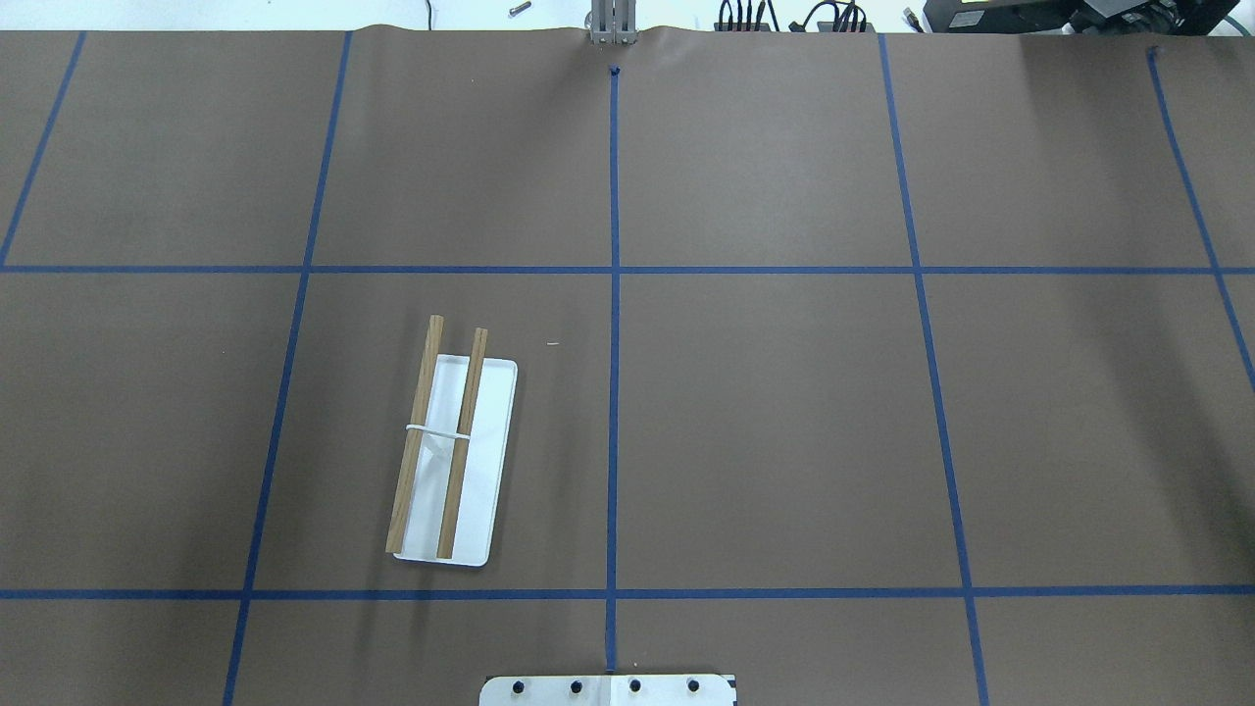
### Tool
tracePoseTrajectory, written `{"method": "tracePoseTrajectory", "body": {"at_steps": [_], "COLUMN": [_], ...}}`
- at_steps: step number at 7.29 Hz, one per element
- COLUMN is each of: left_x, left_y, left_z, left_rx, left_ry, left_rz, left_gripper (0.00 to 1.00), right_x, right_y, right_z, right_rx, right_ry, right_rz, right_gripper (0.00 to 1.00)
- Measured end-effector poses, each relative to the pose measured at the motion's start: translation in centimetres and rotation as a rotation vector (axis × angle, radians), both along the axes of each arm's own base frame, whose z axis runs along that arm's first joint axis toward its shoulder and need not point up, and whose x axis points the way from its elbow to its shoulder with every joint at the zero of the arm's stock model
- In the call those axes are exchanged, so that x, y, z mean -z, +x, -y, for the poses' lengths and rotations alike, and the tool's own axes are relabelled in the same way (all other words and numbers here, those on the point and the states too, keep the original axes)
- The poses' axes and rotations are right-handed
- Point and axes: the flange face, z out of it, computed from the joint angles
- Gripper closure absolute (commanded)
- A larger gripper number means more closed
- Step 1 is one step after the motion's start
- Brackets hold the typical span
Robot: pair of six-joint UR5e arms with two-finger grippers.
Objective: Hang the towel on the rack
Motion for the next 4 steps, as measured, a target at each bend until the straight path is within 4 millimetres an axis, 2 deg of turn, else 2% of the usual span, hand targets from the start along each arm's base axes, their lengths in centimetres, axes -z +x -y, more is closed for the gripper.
{"method": "tracePoseTrajectory", "body": {"at_steps": [2, 4], "left_x": [0.1, 0.1], "left_y": [0.0, 0.1], "left_z": [-0.1, -0.1], "left_rx": [-0.001, 0.0], "left_ry": [0.004, 0.006], "left_rz": [-0.003, -0.005], "left_gripper": [0.02, 0.02], "right_x": [-4.5, -9.2], "right_y": [0.2, 0.7], "right_z": [-5.4, -13.1], "right_rx": [0.008, 0.005], "right_ry": [-0.092, -0.129], "right_rz": [-0.001, 0.015], "right_gripper": [0.0, 0.0]}}
